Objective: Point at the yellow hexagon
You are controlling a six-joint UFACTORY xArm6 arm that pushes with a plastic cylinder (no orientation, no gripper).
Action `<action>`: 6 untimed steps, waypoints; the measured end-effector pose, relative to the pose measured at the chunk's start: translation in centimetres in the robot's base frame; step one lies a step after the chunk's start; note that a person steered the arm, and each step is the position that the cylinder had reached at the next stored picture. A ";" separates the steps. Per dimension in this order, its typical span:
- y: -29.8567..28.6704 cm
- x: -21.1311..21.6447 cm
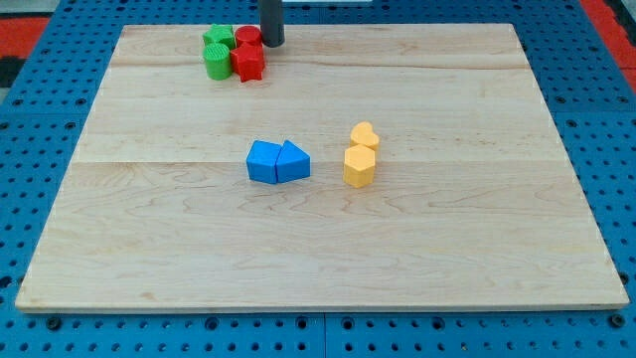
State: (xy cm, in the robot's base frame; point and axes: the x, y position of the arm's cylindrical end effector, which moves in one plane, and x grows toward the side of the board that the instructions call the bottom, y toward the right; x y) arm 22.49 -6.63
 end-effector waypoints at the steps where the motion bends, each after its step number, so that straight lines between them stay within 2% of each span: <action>1: 3.6 4.8; 2: 11.8 7.3; 3: 18.4 11.5; 4: 20.0 19.0; 5: 19.5 23.6; 6: 15.9 23.7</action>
